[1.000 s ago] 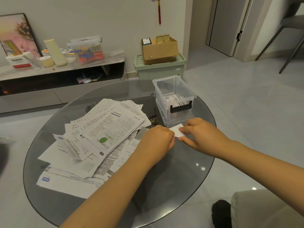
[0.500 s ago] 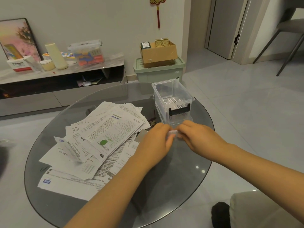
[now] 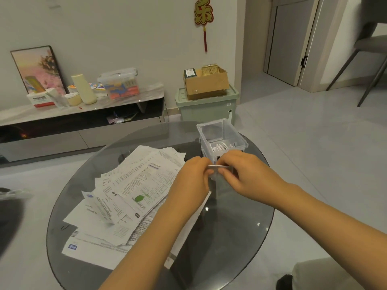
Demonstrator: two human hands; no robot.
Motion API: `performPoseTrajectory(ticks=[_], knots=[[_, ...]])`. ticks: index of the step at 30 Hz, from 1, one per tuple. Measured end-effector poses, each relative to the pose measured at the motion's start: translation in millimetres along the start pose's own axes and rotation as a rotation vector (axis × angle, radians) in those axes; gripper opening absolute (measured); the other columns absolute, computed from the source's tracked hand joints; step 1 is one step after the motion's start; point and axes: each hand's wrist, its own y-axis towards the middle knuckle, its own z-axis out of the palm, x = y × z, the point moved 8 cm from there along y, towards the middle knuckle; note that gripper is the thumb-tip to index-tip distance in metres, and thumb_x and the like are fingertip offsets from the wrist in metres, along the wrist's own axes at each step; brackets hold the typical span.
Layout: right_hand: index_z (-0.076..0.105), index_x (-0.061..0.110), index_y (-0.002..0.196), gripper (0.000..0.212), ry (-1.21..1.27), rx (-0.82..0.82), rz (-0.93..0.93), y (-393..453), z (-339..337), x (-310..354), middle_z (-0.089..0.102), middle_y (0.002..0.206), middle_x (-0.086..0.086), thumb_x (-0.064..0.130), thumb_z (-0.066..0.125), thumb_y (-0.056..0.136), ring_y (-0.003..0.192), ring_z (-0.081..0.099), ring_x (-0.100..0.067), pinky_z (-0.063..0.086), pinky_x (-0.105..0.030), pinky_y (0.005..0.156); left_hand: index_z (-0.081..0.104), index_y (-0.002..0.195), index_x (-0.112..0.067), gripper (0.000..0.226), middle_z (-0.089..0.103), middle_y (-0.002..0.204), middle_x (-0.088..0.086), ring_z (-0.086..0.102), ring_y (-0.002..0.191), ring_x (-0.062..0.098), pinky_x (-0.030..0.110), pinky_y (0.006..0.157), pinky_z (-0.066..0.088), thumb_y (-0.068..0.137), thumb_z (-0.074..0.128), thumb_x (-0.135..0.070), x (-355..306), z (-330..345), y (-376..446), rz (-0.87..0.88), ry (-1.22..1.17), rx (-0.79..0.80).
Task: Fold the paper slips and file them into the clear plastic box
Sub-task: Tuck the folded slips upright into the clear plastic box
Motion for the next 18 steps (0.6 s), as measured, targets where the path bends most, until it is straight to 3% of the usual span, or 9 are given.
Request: performPoseTrajectory(ticks=[3, 6, 9, 11, 13, 15, 18], knots=[[0.064, 0.018, 0.094, 0.010, 0.067, -0.082, 0.024, 14.6, -16.1, 0.8, 0.054, 0.081, 0.009, 0.019, 0.054, 0.092, 0.071, 0.048, -0.005, 0.042, -0.020, 0.065, 0.060, 0.093, -0.010, 0.011, 0.059, 0.090, 0.002, 0.049, 0.075, 0.006, 0.011, 0.069, 0.037, 0.094, 0.049, -0.014, -2.0, -18.0, 14.5, -0.016, -0.067, -0.049], [0.065, 0.013, 0.093, 0.011, 0.088, -0.224, 0.127, 28.7, -35.4, -10.9, 0.054, 0.079, 0.007, 0.017, 0.055, 0.091, 0.068, 0.046, -0.004, 0.036, -0.013, 0.061, 0.054, 0.116, -0.019, 0.024, 0.061, 0.098, -0.005, 0.054, 0.080, 0.003, 0.003, 0.070, 0.041, 0.092, 0.056, -0.017, -0.6, -33.3, 36.1, -0.070, -0.194, -0.123], [0.067, 0.013, 0.093, 0.013, 0.095, -0.341, 0.282, 35.4, -47.9, -33.0, 0.055, 0.082, 0.005, 0.016, 0.055, 0.091, 0.067, 0.047, -0.001, 0.034, -0.009, 0.058, 0.046, 0.126, -0.024, 0.038, 0.060, 0.102, -0.010, 0.058, 0.088, 0.002, 0.009, 0.073, 0.048, 0.091, 0.058, -0.022, 4.3, -28.4, 55.3, -0.150, -0.322, -0.059], [0.068, 0.012, 0.095, 0.014, 0.093, -0.368, 0.357, 40.1, -48.8, -47.4, 0.059, 0.088, 0.000, 0.017, 0.055, 0.091, 0.070, 0.049, -0.006, 0.036, -0.013, 0.061, 0.049, 0.126, -0.026, 0.035, 0.060, 0.112, -0.010, 0.056, 0.103, 0.004, 0.024, 0.090, 0.050, 0.092, 0.054, -0.026, 5.7, -18.5, 66.7, -0.114, -0.246, 0.017], [0.068, 0.011, 0.099, 0.016, 0.086, -0.379, 0.405, 43.2, -45.8, -57.1, 0.059, 0.092, -0.002, 0.018, 0.055, 0.092, 0.076, 0.051, -0.011, 0.040, -0.018, 0.066, 0.046, 0.131, -0.030, 0.039, 0.055, 0.125, -0.010, 0.044, 0.121, 0.012, 0.039, 0.106, 0.038, 0.092, 0.050, -0.029, 6.9, -7.3, 72.4, -0.065, -0.101, 0.122], [0.067, 0.010, 0.101, 0.018, 0.095, -0.395, 0.446, 45.9, -42.7, -67.0, 0.057, 0.093, -0.002, 0.019, 0.054, 0.093, 0.077, 0.051, -0.011, 0.043, -0.020, 0.068, 0.040, 0.136, -0.032, 0.044, 0.049, 0.130, -0.010, 0.031, 0.127, 0.014, 0.040, 0.110, 0.029, 0.092, 0.048, -0.029, 8.8, -1.1, 80.5, -0.023, -0.007, 0.180], [0.066, 0.011, 0.099, 0.017, 0.093, -0.419, 0.495, 48.2, -40.5, -79.4, 0.056, 0.091, 0.000, 0.019, 0.052, 0.093, 0.077, 0.052, -0.011, 0.043, -0.021, 0.067, 0.043, 0.128, -0.028, 0.036, 0.050, 0.124, -0.010, 0.031, 0.122, 0.012, 0.033, 0.104, 0.033, 0.092, 0.047, -0.028, 12.3, 0.4, 91.5, 0.026, 0.030, 0.161]])
